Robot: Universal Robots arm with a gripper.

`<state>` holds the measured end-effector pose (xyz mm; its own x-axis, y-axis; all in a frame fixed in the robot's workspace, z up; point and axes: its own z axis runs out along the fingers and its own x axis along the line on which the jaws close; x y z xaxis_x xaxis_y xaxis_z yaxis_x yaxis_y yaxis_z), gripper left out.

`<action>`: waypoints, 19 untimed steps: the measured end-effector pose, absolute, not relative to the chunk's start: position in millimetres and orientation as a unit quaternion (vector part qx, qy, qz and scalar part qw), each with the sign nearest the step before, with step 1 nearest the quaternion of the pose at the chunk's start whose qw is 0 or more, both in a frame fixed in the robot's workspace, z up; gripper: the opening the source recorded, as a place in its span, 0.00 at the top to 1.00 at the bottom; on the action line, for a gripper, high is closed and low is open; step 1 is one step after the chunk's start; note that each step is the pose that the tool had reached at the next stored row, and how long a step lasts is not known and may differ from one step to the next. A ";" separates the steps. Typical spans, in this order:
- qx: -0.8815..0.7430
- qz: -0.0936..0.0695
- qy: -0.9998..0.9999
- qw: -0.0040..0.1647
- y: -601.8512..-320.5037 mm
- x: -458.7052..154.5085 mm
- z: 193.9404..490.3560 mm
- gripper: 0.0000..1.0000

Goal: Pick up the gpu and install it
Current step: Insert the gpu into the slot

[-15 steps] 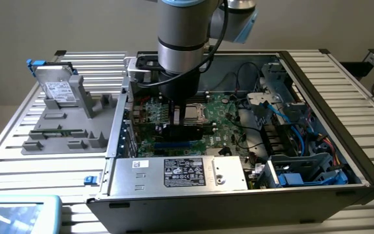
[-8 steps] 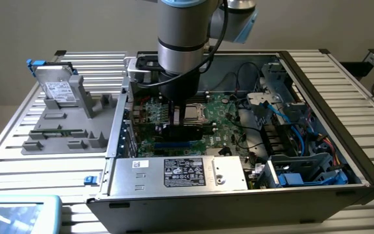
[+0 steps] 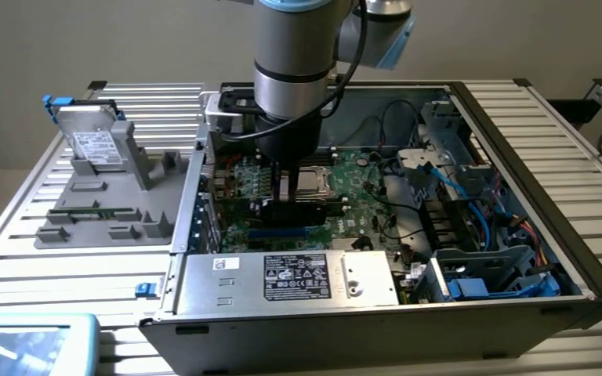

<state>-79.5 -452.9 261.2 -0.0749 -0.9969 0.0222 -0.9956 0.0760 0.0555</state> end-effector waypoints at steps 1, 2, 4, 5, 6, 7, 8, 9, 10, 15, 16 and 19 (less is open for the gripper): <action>0.680 -0.013 -0.733 0.027 -452.9 -79.5 261.3 0.72; 0.680 -0.013 -0.733 0.027 -452.9 -79.5 261.3 0.72; 0.680 -0.013 -0.733 0.027 -452.8 -79.5 261.3 0.72; 0.680 -0.013 -0.733 0.027 -452.8 -79.5 261.3 0.72; 0.680 -0.013 -0.733 0.027 -452.8 -79.5 261.3 0.72; 0.680 -0.013 -0.733 0.027 -452.8 -79.5 261.3 0.72; 0.680 -0.013 -0.733 0.027 -452.8 -79.5 261.2 0.72; 0.680 -0.013 -0.733 0.027 -452.8 -79.5 261.3 0.72; 0.680 -0.013 -0.733 0.027 -452.8 -79.5 261.3 0.72; 0.680 -0.013 -0.733 0.027 -452.8 -79.5 261.3 0.72; 0.680 -0.012 -0.733 0.027 -452.7 -79.6 261.2 0.72; 0.680 -0.010 -0.733 0.024 -452.8 -80.0 261.2 0.72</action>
<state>-80.0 -452.8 261.2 -0.0752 -0.9969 0.0215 -0.9960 0.0761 0.0476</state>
